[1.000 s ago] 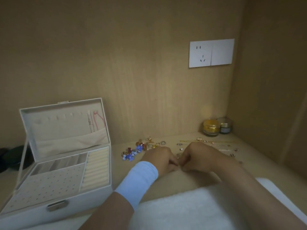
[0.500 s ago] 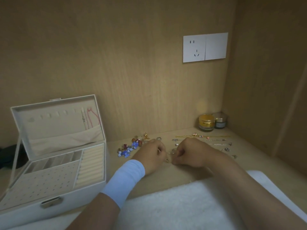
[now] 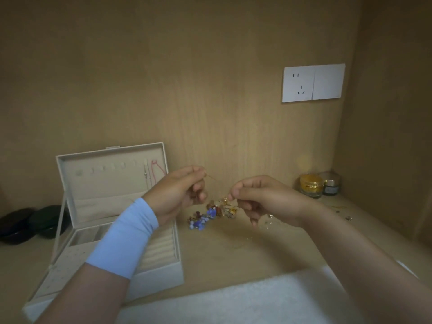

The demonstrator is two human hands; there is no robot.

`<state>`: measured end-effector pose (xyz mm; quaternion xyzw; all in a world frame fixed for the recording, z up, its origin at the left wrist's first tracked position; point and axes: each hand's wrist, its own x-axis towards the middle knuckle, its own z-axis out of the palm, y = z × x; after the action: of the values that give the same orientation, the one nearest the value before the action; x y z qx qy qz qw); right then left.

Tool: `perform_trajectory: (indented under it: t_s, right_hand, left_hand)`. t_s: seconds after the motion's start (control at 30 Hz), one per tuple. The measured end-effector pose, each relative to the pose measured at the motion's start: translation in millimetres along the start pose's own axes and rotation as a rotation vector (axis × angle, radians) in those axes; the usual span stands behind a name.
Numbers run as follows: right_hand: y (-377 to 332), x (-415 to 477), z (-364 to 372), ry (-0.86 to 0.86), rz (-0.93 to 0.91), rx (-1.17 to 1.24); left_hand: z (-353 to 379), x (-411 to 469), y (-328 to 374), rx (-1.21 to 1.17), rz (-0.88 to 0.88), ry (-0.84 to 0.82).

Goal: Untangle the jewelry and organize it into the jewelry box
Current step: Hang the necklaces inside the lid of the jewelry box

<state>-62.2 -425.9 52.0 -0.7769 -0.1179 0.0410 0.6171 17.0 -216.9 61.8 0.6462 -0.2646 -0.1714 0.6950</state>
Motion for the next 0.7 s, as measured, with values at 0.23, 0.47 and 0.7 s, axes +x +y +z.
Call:
perform_trajectory:
  t_s: [0.23, 0.47, 0.7]
  right_hand:
    - [-37.0, 50.2, 34.7, -0.189, -0.054, 0.171]
    - [-46.7, 108.8, 79.3, -0.233, -0.06, 0.184]
    - [-48.4, 152.4, 114.5, -0.276, -0.083, 0.192]
  left_hand:
    - [-78.7, -22.0, 27.1, -0.107, 0.039, 0.044]
    - [-138.3, -42.8, 39.4, -0.133, -0.019, 0.016]
    - [-170.5, -60.6, 42.6, 0.445, -0.119, 0.139]
